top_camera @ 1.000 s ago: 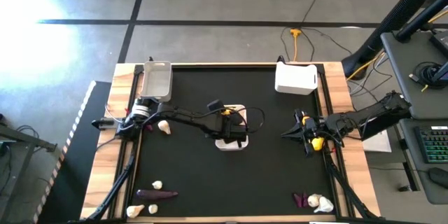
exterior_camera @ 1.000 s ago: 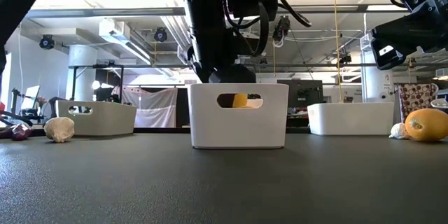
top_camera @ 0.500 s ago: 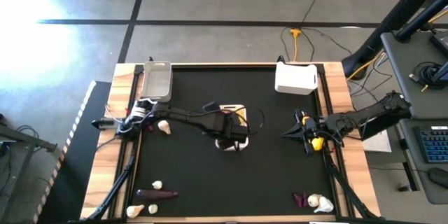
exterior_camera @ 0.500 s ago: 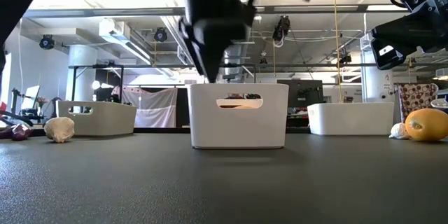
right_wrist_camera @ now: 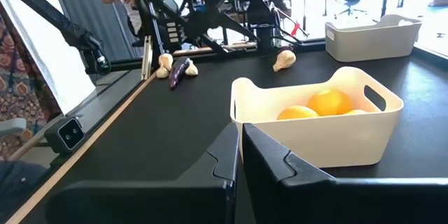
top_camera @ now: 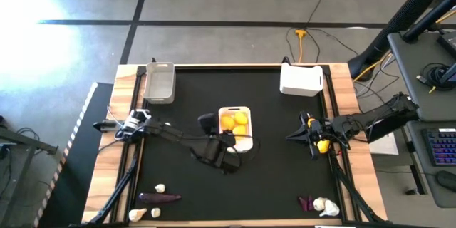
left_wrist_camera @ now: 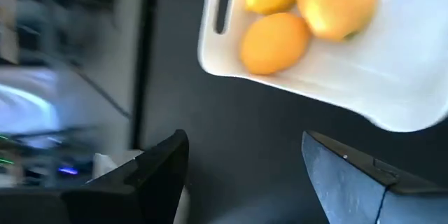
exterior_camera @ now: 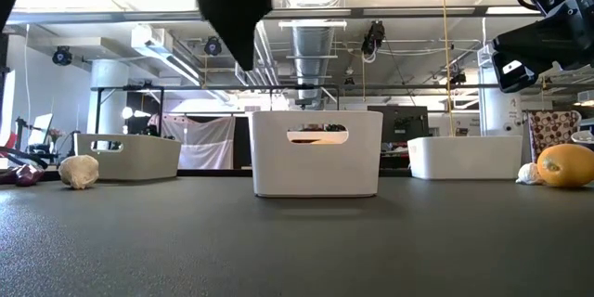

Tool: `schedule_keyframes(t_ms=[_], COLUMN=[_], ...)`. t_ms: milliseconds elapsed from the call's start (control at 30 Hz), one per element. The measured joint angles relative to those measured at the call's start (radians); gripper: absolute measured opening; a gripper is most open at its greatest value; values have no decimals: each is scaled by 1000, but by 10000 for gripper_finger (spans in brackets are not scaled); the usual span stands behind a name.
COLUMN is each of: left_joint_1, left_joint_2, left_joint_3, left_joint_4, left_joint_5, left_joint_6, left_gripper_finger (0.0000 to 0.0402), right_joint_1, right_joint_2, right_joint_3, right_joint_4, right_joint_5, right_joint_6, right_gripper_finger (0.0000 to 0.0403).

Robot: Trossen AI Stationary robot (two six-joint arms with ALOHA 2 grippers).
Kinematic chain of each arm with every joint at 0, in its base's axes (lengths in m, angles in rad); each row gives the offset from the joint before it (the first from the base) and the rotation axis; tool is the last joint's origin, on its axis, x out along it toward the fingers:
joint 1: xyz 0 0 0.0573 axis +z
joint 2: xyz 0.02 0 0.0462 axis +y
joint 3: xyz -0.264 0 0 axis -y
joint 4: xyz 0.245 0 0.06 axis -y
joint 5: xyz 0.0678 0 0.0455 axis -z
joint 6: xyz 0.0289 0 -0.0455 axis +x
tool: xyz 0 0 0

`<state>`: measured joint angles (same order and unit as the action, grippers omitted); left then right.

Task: Sort produce into baskets
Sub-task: Put the lemon into the bottom white bin

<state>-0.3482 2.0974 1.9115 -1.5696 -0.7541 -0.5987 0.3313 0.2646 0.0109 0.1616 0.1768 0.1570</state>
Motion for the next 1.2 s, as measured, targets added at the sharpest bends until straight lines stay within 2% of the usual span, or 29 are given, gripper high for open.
schedule_keyframes(t_ms=[133, 267, 333, 400, 633, 800, 967, 1100, 1200], left_joint_1=[-17, 6, 33, 65, 196, 288, 339, 342, 326], left_joint_2=[-3, -26, -34, -36, -98, -171, -266, -366, -452], left_joint_3=[-109, -201, -241, -269, -381, -443, -553, -690, -789], left_joint_4=[-1, -3, -2, 0, -1, -2, -2, -2, -2], left_joint_5=[-146, -424, -565, -650, -792, -820, -800, -734, -656], left_joint_6=[153, 272, 273, 234, 81, -65, -210, -308, -398], left_gripper_finger=[260, 260, 260, 260, 260, 260, 260, 260, 260], right_joint_1=[0, 0, 0, 0, 0, 0, 0, -2, -2], right_joint_2=[-1, -1, -1, -1, 0, 0, 0, 0, 3], right_joint_3=[0, 0, 0, 0, 0, 0, 0, 0, 0], right_joint_4=[0, 0, 0, 0, 0, 0, 0, 18, 132], right_joint_5=[1, 2, 2, 3, 3, 4, 4, 15, 63], right_joint_6=[0, 0, 0, 0, 0, 0, 0, -7, -27], right_gripper_finger=[13, 13, 13, 13, 13, 13, 13, 13, 13])
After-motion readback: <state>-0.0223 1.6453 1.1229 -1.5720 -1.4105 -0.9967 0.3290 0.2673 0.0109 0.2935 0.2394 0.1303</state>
